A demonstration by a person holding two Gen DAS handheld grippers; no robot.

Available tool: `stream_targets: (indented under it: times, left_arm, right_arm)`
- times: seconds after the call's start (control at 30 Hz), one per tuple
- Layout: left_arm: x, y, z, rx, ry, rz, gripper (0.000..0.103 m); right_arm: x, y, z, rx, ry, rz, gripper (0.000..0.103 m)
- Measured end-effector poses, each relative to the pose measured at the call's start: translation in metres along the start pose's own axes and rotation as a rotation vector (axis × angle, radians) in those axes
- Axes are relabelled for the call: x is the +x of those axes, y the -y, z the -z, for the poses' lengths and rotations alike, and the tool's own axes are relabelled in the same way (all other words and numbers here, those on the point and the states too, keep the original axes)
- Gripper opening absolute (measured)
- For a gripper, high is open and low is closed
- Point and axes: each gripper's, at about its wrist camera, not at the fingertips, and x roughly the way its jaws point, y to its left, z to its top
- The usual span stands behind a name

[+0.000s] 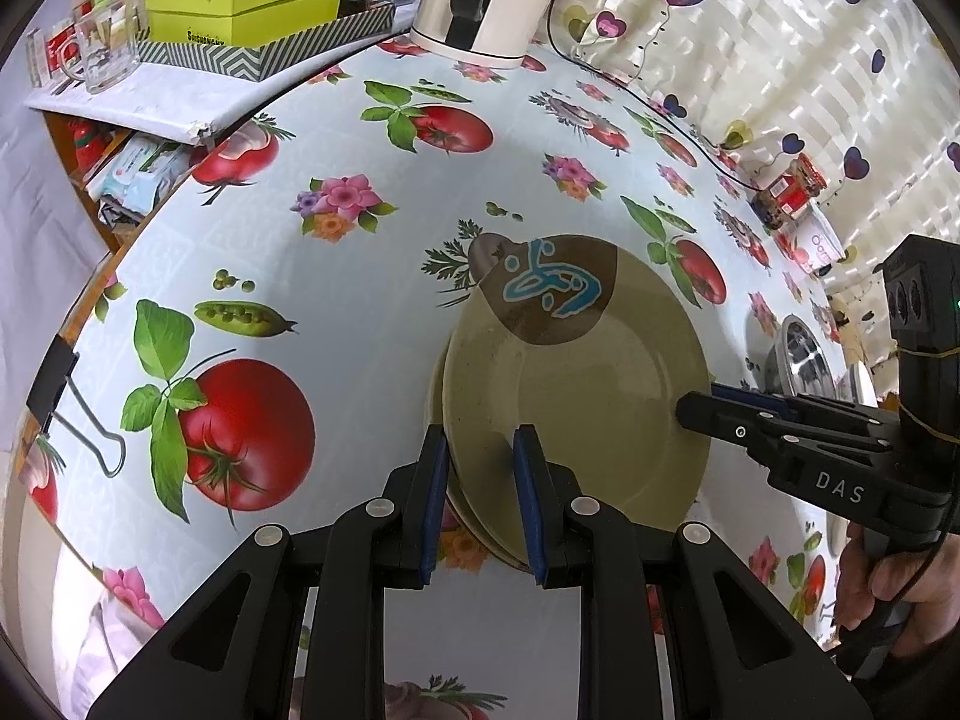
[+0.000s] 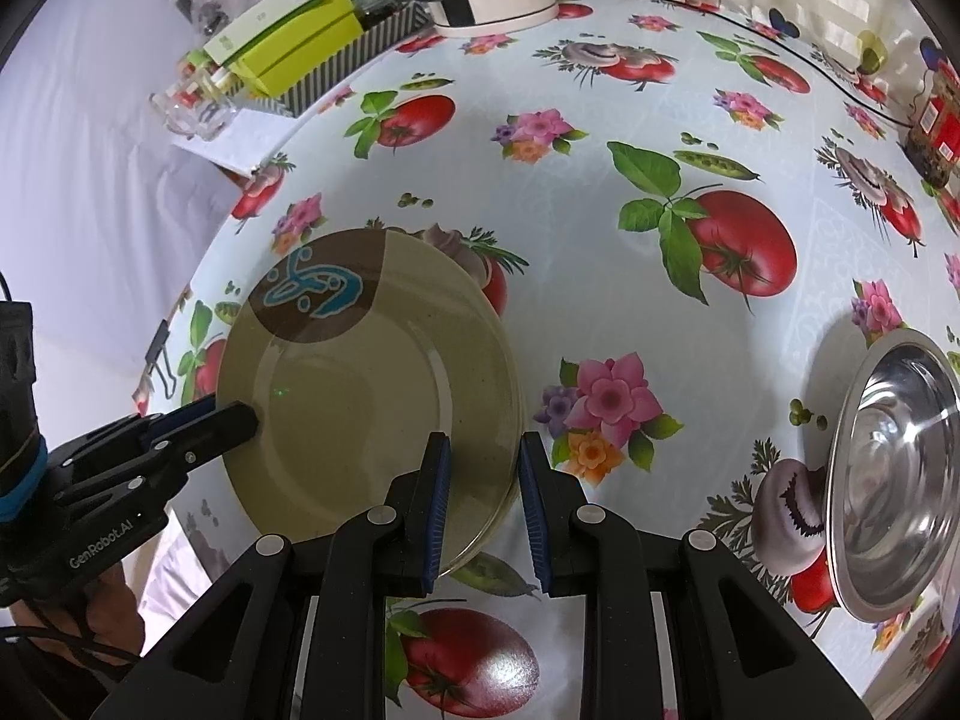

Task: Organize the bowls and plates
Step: 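Lower the held plate onto the plate stack with the left gripper, then open the left gripper and lift it off the plate stack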

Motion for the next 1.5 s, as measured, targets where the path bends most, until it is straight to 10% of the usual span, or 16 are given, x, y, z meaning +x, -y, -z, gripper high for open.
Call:
stream_targets:
  times: [1.5]
  left_arm:
    - [-0.024, 0.036, 0.005, 0.127, 0.092, -0.009, 0.023]
  right_arm:
    - [-0.046, 0.006, 0.040, 0.026, 0.140, 0.028, 0.030]
